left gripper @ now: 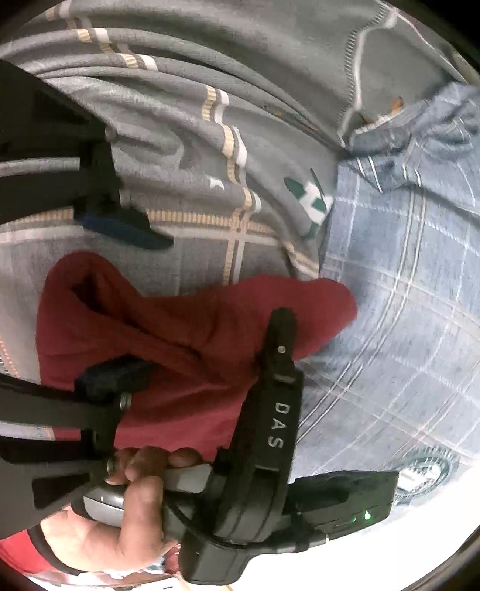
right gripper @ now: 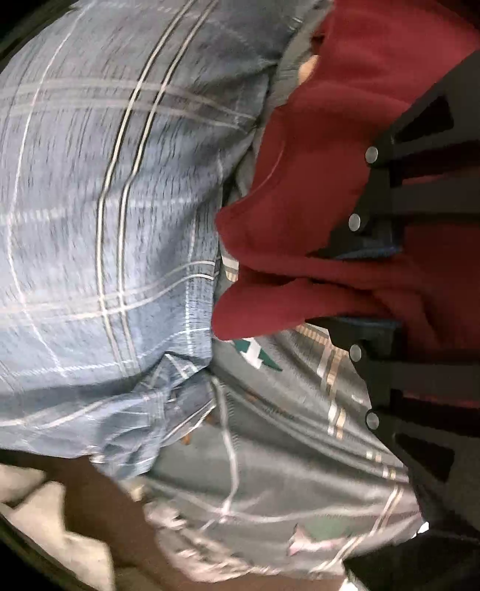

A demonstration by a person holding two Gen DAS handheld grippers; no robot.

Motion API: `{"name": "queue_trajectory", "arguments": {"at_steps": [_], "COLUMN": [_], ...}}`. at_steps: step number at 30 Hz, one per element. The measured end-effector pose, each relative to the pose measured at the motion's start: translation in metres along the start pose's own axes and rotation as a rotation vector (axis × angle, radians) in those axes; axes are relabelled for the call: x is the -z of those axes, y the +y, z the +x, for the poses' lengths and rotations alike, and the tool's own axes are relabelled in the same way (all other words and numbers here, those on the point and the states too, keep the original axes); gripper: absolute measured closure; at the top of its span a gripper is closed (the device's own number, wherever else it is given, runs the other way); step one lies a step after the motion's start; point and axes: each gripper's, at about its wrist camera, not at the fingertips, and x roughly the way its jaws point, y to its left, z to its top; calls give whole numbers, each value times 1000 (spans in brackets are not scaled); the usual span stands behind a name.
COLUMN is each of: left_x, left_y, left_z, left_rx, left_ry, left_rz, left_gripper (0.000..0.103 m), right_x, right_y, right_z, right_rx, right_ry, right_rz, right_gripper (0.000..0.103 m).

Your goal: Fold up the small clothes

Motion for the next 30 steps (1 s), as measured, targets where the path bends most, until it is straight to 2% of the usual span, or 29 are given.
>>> {"name": "queue_trajectory", "arguments": {"at_steps": [1,3,4,9,14,18,22,26,30], "left_x": [0,3,4,6,15,27,44,66,82], "left_y": [-6,-18,-24,-57,-118,-172,-215,-236,-243], "left_z": [-1,-8,-12,-34,-49,-40,-7,37,60], "left_rx": [-3,-3,11,91,142,184,194,170,160], "left_ry": [-5,-35,-42,-75,-83,-42,23,118,196], "left_rz": [28,77,96,131,246,329,385,404,436], "left_gripper": [74,85,88,90,90,90,90,89,78], "right_x": [-1,1,3,11,20,35,59,86,110], "right_y": [-3,-8,-12,-31,-59,-94,-143,-195,-230], "right_z": [-2,-10,-17,-62,-116,-167,-194,-190,-164], "right_rx": [-12,-37,-50,-98,-102,-45,30,109,181], "right_ry": [-7,-24,-38,-112,-194,-254,-264,-238,-182], "right_rz": [10,29,41,83,119,150,222,335,423], "right_gripper": [82,83,83,84,85,85,85,85,88]}}
